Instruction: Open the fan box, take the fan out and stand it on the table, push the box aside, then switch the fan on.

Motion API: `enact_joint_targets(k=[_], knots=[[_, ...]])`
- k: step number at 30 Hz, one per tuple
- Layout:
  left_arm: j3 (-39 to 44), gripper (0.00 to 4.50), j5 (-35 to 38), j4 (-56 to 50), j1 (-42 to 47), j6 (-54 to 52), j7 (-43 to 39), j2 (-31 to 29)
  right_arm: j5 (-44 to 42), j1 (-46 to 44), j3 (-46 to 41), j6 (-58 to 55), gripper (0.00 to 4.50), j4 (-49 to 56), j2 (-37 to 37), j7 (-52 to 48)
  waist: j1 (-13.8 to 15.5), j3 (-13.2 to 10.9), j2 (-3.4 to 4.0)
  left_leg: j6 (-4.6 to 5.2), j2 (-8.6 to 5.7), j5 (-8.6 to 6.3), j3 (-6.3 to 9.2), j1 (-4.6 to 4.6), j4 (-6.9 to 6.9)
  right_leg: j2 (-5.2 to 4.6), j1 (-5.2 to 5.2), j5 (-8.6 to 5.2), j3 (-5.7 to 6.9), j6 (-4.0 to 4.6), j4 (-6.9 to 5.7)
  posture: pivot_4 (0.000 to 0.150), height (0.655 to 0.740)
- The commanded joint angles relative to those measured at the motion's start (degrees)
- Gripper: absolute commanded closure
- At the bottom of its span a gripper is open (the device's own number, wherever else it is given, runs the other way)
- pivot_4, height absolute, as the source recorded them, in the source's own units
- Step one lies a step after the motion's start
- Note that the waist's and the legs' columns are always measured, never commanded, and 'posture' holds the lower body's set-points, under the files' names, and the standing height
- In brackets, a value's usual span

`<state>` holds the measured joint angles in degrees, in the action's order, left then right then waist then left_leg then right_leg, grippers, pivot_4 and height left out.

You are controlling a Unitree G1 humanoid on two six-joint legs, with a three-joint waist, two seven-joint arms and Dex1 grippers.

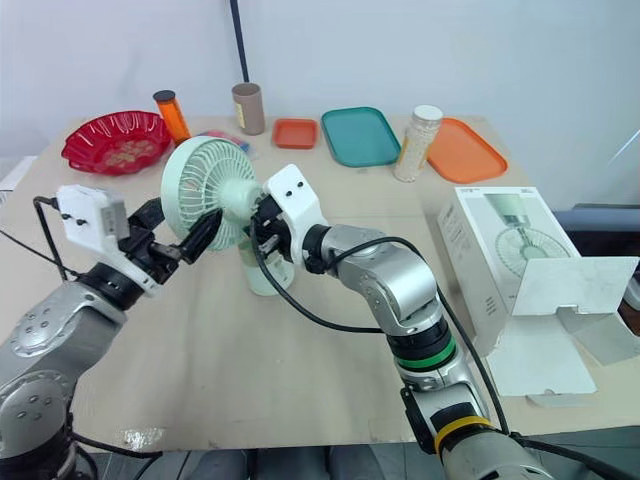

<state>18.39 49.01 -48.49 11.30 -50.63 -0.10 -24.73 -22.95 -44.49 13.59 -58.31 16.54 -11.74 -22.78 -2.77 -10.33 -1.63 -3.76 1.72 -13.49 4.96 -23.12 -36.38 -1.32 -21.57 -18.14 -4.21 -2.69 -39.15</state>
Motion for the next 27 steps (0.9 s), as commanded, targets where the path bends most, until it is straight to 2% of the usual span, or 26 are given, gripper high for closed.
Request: enact_joint_targets(k=[1, 7, 11, 15, 19, 22, 27], knots=[[8.4, 0.03, 8.6, -3.7, -5.2, -0.4, -4.0, -5.8, -0.3, -0.6, -1.5, 1.6, 4.15, 1.0, 0.2, -0.8, 0.0, 0.0, 0.0, 0.0, 0.01, 0.0, 0.01, 0.0, 0.0, 0.01, 0.0, 0.0, 0.0, 0.01, 0.0, 0.15, 0.74], [18.7, 0.03, 21.1, -8.2, -18.7, 2.5, -13.4, -16.9, -0.1, -0.4, -1.5, 2.4, 4.15, 0.2, -0.2, -1.6, 0.2, 0.0, 0.07, -0.12, 0.01, 0.06, 0.03, 0.0, 0.04, -0.04, -0.01, 0.01, 0.05, 0.03, -0.01, 0.15, 0.74], [21.6, 0.03, 23.0, -8.1, -23.1, 4.2, -15.8, -19.8, -0.2, -0.3, -1.8, 2.4, 4.15, 0.1, 0.1, -1.5, 0.1, 0.0, 0.06, -0.18, 0.0, 0.1, 0.04, 0.03, 0.05, -0.05, 0.0, 0.04, 0.05, 0.06, 0.0, 0.15, 0.74], [24.0, 0.03, 16.7, -6.6, -29.4, 6.5, -23.3, -21.0, -1.6, -0.8, -3.3, 1.3, 4.15, 2.2, 1.2, -0.8, -0.2, -0.1, 0.13, -0.18, 0.03, 0.1, -0.01, 0.03, 0.15, 0.0, -0.07, 0.04, 0.03, 0.08, 0.02, 0.15, 0.74], [20.5, 0.03, 0.3, 1.5, -35.6, 17.0, -36.0, -21.4, -4.7, -1.0, -6.8, 1.6, 4.15, 5.0, 1.3, -2.0, 0.0, -0.1, 0.17, -0.3, 0.04, 0.17, -0.13, -0.02, 0.39, 0.0, -0.32, 0.04, -0.04, 0.14, 0.0, 0.15, 0.74], [16.1, 0.03, -7.2, 7.7, -35.8, 23.8, -41.2, -20.8, -7.5, -0.1, -8.3, 1.3, 4.15, 7.7, -0.4, -4.5, 0.0, -0.1, 0.18, -0.53, 0.02, 0.3, -0.17, -0.02, 0.6, -0.02, -0.39, 0.05, -0.07, 0.16, 0.01, 0.15, 0.74], [10.2, 0.03, -14.6, 13.7, -33.2, 32.1, -46.6, -20.2, -9.8, 3.2, -8.6, 2.3, 4.15, 10.4, -3.4, -7.7, 0.1, -0.1, 0.14, -0.53, 0.05, 0.3, -0.17, -0.06, 0.63, -0.02, -0.4, 0.05, -0.06, 0.16, 0.05, 0.15, 0.74]])
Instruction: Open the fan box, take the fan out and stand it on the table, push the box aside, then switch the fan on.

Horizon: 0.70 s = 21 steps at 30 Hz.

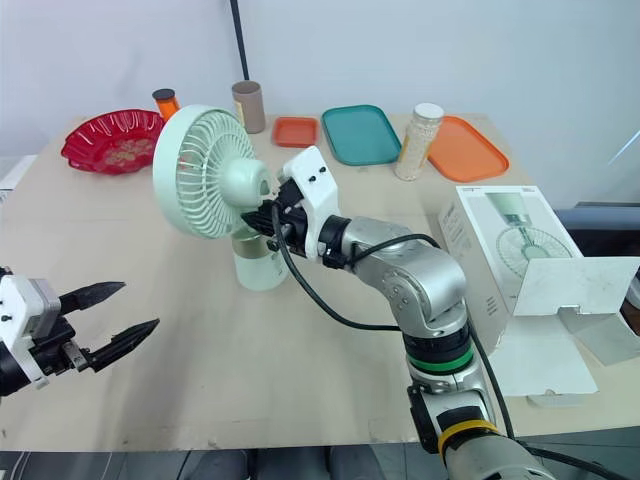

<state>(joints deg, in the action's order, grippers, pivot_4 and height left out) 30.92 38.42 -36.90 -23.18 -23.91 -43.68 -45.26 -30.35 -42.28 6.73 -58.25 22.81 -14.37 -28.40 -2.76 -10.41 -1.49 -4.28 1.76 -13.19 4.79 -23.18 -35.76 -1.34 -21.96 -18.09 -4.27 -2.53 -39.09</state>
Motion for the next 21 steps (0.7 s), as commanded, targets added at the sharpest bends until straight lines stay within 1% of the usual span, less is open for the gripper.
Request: enact_joint_targets(k=[1, 5, 7, 11, 14, 15, 17, 21], knots=[[-3.2, 0.03, -4.7, 3.3, 2.1, 6.2, -3.6, 0.4, -2.4, 1.7, -1.4, 3.2, 4.15, 4.7, -1.5, -2.9, 0.0, 0.0, 0.0, 0.0, 0.0, 0.0, 0.01, 0.0, 0.0, 0.0, 0.0, 0.0, 0.0, 0.0, 0.0, 0.15, 0.74], [-7.0, 0.03, -8.1, 8.5, 7.1, 10.5, -7.1, -0.4, -3.4, 5.9, -1.2, 5.9, 4.15, 6.9, -5.2, -7.1, 0.0, 0.0, 0.01, 0.01, 0.0, 0.0, 0.01, -0.01, 0.0, 0.01, 0.0, 0.01, 0.01, 0.01, -0.01, 0.15, 0.74], [-8.7, 0.03, -9.0, 10.1, 9.7, 12.2, -8.8, -0.7, -3.5, 8.0, -1.3, 7.5, 4.15, 7.5, -7.7, -9.6, 0.0, 0.0, 0.0, 0.01, 0.01, 0.0, 0.02, -0.02, -0.01, 0.01, 0.0, 0.01, 0.02, 0.01, -0.02, 0.15, 0.74], [-11.3, 0.03, -10.2, 12.5, 12.7, 13.8, -10.7, -0.5, -3.9, 10.2, -1.6, 10.2, 4.15, 7.7, -10.3, -12.6, -0.2, 0.0, 0.0, 0.02, 0.01, 0.0, 0.0, -0.02, -0.02, 0.01, 0.0, 0.02, 0.01, 0.01, -0.03, 0.15, 0.74], [-12.8, 0.03, -10.8, 13.5, 14.7, 14.4, -11.1, -0.1, -4.3, 11.3, -1.6, 12.4, 4.15, 8.0, -11.0, -14.3, -0.3, 0.0, 0.0, 0.04, 0.05, 0.01, 0.01, 0.0, -0.02, 0.06, -0.02, 0.04, 0.02, 0.04, -0.06, 0.15, 0.74], [-13.5, 0.03, -10.8, 13.6, 15.2, 14.5, -11.4, 0.0, -3.6, 12.1, -1.2, 14.9, 4.15, 8.3, -11.5, -15.8, -0.3, 0.0, 0.0, 0.04, 0.05, 0.01, 0.02, 0.0, -0.02, 0.06, -0.01, 0.04, 0.03, 0.04, -0.06, 0.15, 0.74], [-15.2, 0.03, -11.0, 13.7, 15.7, 15.0, -12.9, -0.1, -3.5, 13.5, -1.0, 18.5, 4.15, 8.3, -11.9, -18.3, -0.2, 0.0, 0.0, 0.04, 0.03, 0.01, 0.01, -0.03, -0.04, 0.04, -0.01, 0.03, 0.03, 0.03, -0.06, 0.15, 0.74], [-17.8, 0.03, -11.2, 14.3, 16.2, 15.8, -16.0, -0.7, -3.4, 15.3, 0.0, 21.9, 4.15, 7.7, -12.0, -21.2, -0.1, 0.0, -0.01, 0.04, 0.04, 0.01, 0.04, -0.02, -0.05, 0.03, 0.01, 0.04, 0.05, 0.03, -0.05, 0.15, 0.74]])
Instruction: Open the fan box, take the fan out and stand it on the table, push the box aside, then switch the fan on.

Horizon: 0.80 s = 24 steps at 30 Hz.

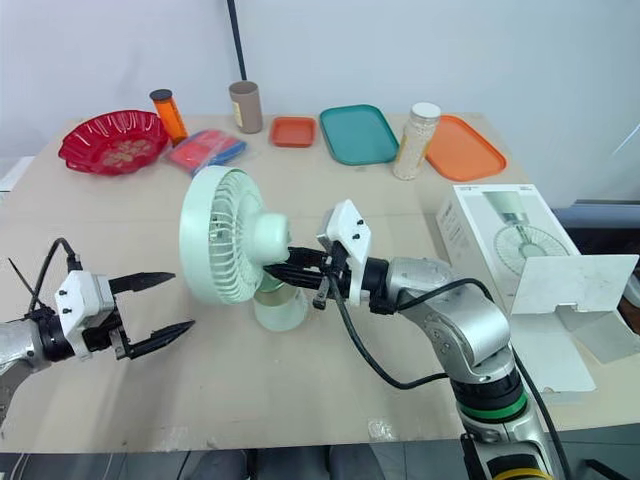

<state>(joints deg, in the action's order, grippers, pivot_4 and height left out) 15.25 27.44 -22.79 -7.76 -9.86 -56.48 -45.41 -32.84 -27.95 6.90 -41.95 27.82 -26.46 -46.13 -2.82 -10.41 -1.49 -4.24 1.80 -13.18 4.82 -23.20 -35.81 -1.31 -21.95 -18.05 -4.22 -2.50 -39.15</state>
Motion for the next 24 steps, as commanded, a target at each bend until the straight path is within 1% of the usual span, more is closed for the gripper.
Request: enact_joint_targets(k=[1, 8, 20, 24], knots=[[-3.0, 0.03, -0.4, 0.8, 1.4, 2.1, -3.8, -0.5, 0.3, 1.7, 0.7, 7.7, 4.15, 2.0, -0.2, -4.4, 0.0, 0.0, 0.0, 0.0, 0.0, 0.0, 0.0, 0.0, 0.0, 0.0, 0.0, 0.0, 0.0, 0.0, 0.0, 0.15, 0.74], [-7.5, 0.03, -2.5, 7.1, 6.4, 3.5, -6.2, 0.4, 4.0, 3.0, 2.7, 15.2, 4.15, -3.0, -0.3, -7.8, 0.0, 0.0, 0.0, 0.0, -0.01, 0.0, 0.03, 0.04, -0.12, 0.02, 0.07, 0.01, 0.03, -0.01, -0.04, 0.15, 0.74], [-12.0, 0.03, -2.8, 10.3, 12.3, 1.4, -7.0, 2.1, 3.0, 3.4, 2.9, 12.9, 4.15, -3.9, 0.2, -7.1, 0.1, 0.0, -0.01, 0.01, -0.01, 0.0, 0.08, 0.01, -0.18, 0.02, 0.08, 0.01, 0.06, -0.01, -0.09, 0.15, 0.74], [-12.8, 0.03, -2.0, 11.2, 13.6, -0.1, -8.2, 1.8, 3.7, 3.3, 3.0, 13.5, 4.15, -4.7, 0.0, -7.8, 0.0, 0.0, -0.01, 0.01, 0.0, 0.0, 0.08, 0.01, -0.2, 0.03, 0.08, 0.01, 0.07, -0.02, -0.09, 0.15, 0.74]])
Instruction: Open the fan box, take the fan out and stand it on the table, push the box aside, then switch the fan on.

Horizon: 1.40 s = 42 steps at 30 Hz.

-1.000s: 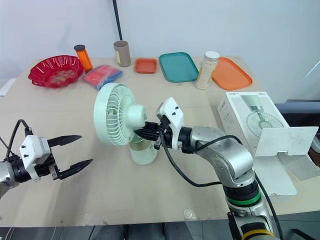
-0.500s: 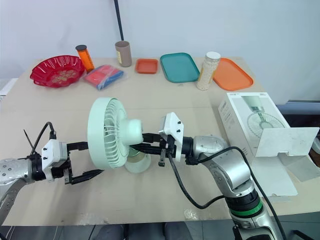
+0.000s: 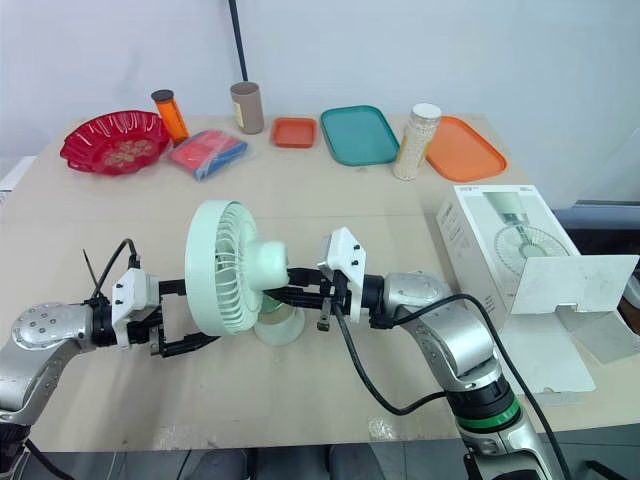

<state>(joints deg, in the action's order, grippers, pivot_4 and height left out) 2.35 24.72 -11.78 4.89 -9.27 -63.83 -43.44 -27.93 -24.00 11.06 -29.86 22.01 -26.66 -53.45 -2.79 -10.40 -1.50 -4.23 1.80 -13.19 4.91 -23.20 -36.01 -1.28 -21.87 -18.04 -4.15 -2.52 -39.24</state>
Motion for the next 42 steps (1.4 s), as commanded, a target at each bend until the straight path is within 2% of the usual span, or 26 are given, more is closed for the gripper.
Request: enact_joint_targets(k=[1, 4, 5, 7, 8, 10, 11, 12, 14, 21, 42], knots=[[0.1, 0.27, 0.7, 0.8, 1.2, -0.7, -1.1, -0.2, -1.2, -0.8, -1.2, 1.5, 4.15, 0.9, 0.1, -0.7, 0.0, 0.0, 0.0, 0.0, 0.0, 0.0, 0.0, 0.0, 0.0, 0.0, 0.0, 0.0, 0.0, 0.0, 0.0, 0.15, 0.74], [-0.4, 1.12, -0.2, 2.7, 1.7, 0.3, -2.0, 0.1, -1.2, -1.2, -1.5, 1.3, 4.15, 0.4, 0.2, -0.4, 0.0, 0.0, 0.0, 0.0, 0.0, 0.0, 0.0, 0.01, -0.02, 0.0, 0.0, 0.0, 0.0, 0.0, -0.02, 0.15, 0.74], [-0.5, 1.57, -0.4, 3.1, 2.0, 0.6, -2.2, 0.2, -1.3, -1.3, -1.5, 1.2, 4.15, 0.4, 0.1, -0.4, 0.0, 0.0, 0.0, 0.0, 0.0, 0.0, 0.0, 0.01, -0.04, 0.0, 0.01, 0.0, 0.0, 0.0, -0.03, 0.15, 0.74], [-1.0, 2.03, -0.9, 3.8, 2.4, 0.8, -1.8, 0.8, -1.3, -1.2, -1.3, 1.1, 4.15, 0.5, -0.1, -0.6, 0.0, 0.0, 0.0, 0.0, 0.0, 0.0, 0.0, 0.01, -0.06, 0.0, 0.01, 0.0, 0.0, 0.0, -0.04, 0.15, 0.74], [-1.1, 2.5, -1.0, 3.9, 2.4, 0.7, -1.6, 1.2, -1.3, -1.2, -1.2, 0.9, 4.15, 0.6, -0.2, -0.6, 0.0, 0.0, 0.0, 0.0, -0.01, 0.0, 0.0, 0.01, -0.06, -0.01, 0.01, 0.0, 0.0, 0.0, -0.04, 0.15, 0.74], [-1.5, 3.13, -1.2, 3.5, 2.3, 0.4, -1.2, 1.8, -1.4, -1.2, -1.2, 0.6, 4.15, 0.8, -0.4, -0.7, 0.0, 0.0, 0.0, 0.0, -0.01, 0.0, 0.0, 0.01, -0.07, -0.01, 0.02, 0.0, 0.0, 0.0, -0.04, 0.15, 0.74], [-1.6, 3.13, -1.1, 3.2, 2.4, 0.2, -1.1, 2.1, -1.6, -1.3, -1.4, 0.4, 4.15, 1.0, -0.5, -0.7, 0.0, 0.0, 0.0, 0.0, -0.01, 0.0, 0.0, 0.01, -0.06, -0.01, 0.02, 0.0, 0.0, 0.0, -0.04, 0.15, 0.74], [-1.8, 3.7, -1.3, 3.1, 2.5, 0.1, -0.9, 2.3, -1.8, -1.3, -1.5, 0.1, 4.15, 1.2, -0.5, -0.7, 0.0, 0.0, 0.0, 0.0, -0.01, 0.0, 0.0, 0.01, -0.07, -0.01, 0.02, 0.0, 0.0, 0.0, -0.04, 0.15, 0.74], [-2.4, 4.39, -1.6, 3.5, 3.5, -0.4, -0.3, 3.1, -2.0, -1.2, -1.3, -0.2, 4.15, 1.3, -0.7, -0.8, 0.0, 0.0, 0.0, 0.0, 0.0, 0.0, 0.01, 0.01, -0.07, 0.0, 0.02, 0.0, 0.0, 0.0, -0.05, 0.15, 0.74], [-4.3, 4.45, -3.4, 5.0, 6.3, -0.2, 0.9, 5.5, -2.5, -1.9, -0.8, -0.9, 4.15, 1.1, -1.3, -0.9, 0.0, 0.0, -0.02, 0.02, -0.01, -0.01, 0.02, 0.01, -0.16, 0.01, 0.04, 0.0, 0.02, 0.0, -0.08, 0.15, 0.74], [-6.8, 4.45, -3.8, 2.5, 7.0, -2.3, 3.3, 9.2, -2.7, -2.0, -0.1, -2.7, 4.15, 2.3, -0.6, 0.1, 0.0, 0.0, -0.02, 0.04, -0.01, -0.02, 0.03, 0.01, -0.22, 0.0, 0.05, 0.0, 0.02, 0.0, -0.12, 0.15, 0.74]])
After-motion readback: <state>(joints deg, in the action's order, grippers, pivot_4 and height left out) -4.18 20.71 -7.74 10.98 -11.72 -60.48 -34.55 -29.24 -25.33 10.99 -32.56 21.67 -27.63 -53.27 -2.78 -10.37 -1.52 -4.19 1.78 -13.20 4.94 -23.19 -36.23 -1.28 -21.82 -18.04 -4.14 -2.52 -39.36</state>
